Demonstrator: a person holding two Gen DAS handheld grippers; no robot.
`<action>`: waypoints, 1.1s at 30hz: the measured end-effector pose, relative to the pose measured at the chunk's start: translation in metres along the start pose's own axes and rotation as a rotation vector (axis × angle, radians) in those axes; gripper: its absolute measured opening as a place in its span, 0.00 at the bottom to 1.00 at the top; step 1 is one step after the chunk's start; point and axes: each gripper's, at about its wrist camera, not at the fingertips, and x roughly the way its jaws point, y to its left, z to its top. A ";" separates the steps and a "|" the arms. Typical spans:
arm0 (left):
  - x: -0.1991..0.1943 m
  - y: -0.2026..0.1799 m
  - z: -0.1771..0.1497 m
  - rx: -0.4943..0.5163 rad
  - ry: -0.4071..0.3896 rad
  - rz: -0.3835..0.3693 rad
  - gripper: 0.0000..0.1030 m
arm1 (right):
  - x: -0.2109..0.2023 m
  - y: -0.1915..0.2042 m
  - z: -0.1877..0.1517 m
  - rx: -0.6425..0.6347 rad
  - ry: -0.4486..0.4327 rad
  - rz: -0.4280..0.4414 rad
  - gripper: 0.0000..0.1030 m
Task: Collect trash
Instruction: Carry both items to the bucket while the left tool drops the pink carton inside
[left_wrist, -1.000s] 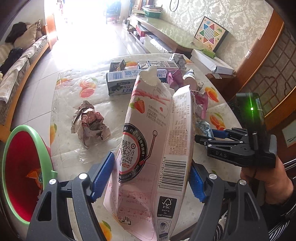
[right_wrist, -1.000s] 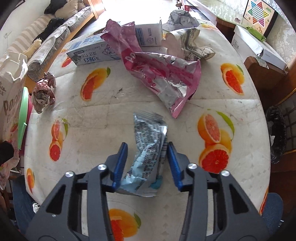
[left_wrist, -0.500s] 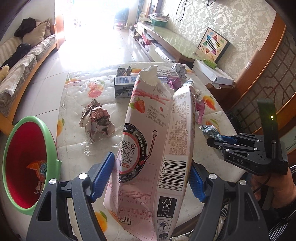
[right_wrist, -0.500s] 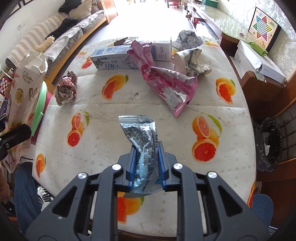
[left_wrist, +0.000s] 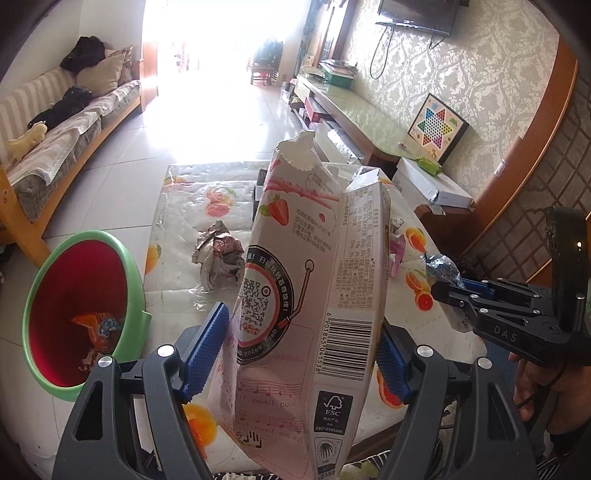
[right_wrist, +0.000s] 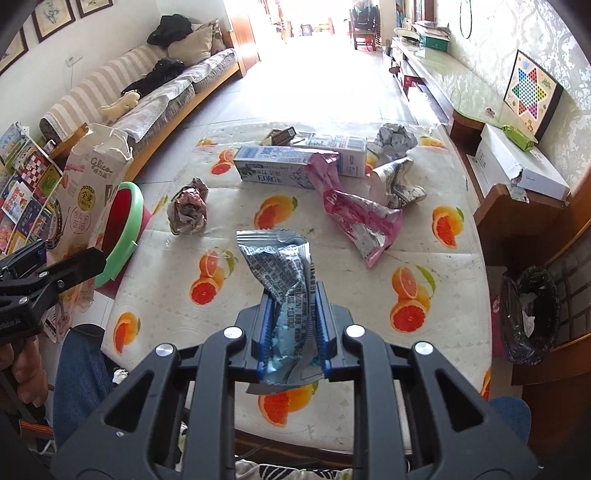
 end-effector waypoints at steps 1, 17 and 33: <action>-0.004 0.003 0.001 -0.007 -0.012 0.009 0.69 | -0.002 0.005 0.003 -0.007 -0.006 0.007 0.20; -0.056 0.102 0.025 -0.185 -0.148 0.151 0.69 | -0.002 0.097 0.058 -0.156 -0.076 0.117 0.20; -0.041 0.229 0.017 -0.386 -0.078 0.253 0.69 | 0.036 0.204 0.103 -0.278 -0.060 0.228 0.20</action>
